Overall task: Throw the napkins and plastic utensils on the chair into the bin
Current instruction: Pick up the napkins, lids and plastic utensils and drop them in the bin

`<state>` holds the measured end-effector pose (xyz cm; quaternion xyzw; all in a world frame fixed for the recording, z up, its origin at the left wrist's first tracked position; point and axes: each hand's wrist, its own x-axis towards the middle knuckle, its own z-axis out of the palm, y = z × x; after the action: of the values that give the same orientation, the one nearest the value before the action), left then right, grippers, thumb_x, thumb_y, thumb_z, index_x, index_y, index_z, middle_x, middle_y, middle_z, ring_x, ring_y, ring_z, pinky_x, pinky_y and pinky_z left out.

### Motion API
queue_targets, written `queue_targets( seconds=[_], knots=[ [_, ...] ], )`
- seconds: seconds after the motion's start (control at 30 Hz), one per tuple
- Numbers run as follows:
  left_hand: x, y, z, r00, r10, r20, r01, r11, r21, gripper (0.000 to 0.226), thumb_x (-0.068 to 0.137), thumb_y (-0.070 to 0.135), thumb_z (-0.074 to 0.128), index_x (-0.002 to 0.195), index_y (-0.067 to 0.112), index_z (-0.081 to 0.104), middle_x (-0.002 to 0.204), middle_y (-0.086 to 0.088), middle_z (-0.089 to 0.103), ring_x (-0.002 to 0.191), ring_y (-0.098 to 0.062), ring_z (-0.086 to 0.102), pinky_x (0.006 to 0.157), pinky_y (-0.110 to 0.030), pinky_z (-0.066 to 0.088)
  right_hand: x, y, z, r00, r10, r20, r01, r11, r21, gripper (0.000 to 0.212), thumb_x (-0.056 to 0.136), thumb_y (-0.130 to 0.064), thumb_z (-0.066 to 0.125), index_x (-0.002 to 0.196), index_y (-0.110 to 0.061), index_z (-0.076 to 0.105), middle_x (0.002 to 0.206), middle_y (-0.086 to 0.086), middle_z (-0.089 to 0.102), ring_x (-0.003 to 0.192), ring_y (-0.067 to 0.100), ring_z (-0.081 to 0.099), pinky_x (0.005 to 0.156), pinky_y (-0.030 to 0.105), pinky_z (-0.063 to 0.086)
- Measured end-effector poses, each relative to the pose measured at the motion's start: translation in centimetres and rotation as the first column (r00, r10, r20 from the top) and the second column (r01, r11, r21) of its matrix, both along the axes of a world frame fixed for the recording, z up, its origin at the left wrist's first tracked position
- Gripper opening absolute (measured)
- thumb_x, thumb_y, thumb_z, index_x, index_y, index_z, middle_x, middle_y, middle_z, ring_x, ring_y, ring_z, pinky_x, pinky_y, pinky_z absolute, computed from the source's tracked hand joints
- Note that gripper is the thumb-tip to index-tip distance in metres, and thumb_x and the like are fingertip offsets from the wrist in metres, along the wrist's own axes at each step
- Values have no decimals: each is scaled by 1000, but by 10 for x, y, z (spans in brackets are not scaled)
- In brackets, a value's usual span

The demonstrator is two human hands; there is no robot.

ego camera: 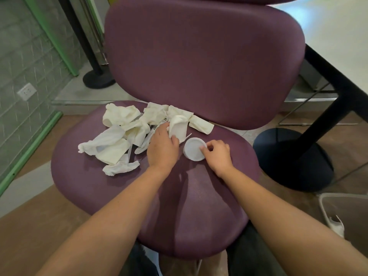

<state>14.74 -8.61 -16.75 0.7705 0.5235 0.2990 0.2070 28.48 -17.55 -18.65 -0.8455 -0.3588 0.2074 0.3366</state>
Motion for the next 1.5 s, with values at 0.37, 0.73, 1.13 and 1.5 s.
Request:
queue_targets(
  seconds=[0.37,0.73,1.13,1.5],
  knots=[
    [44,-85,30,900,-319,296,397,881,-256,72,75,11,59,140,36,39,123,0,56,108,-19,56,95,-44,49,21,-125,46,871,-384,-307,469,834,290,12,95,-21,59,106,-17,57,100,-1,61,92,15,57,76,25,40],
    [164,-225,17,710,-607,357,704,604,-374,85,73,-5,64,140,43,41,133,5,53,114,-16,55,85,-44,57,79,-279,45,754,-589,-291,655,643,397,21,91,-11,60,107,-20,51,86,-7,56,77,6,55,60,13,40],
    [261,-332,-39,698,-714,60,664,614,-426,67,75,11,76,120,39,34,116,0,55,100,-24,59,80,-44,57,161,-382,0,593,-803,-54,800,580,152,21,89,-12,63,108,-15,55,102,3,61,87,19,60,76,34,52],
    [277,-343,-49,724,-689,37,603,606,-519,58,94,38,55,148,27,34,144,-3,50,129,-23,49,104,-43,44,159,-381,-24,798,-603,21,603,795,-71,29,89,-21,64,117,-16,65,119,6,59,112,25,55,98,39,46]
  ],
)
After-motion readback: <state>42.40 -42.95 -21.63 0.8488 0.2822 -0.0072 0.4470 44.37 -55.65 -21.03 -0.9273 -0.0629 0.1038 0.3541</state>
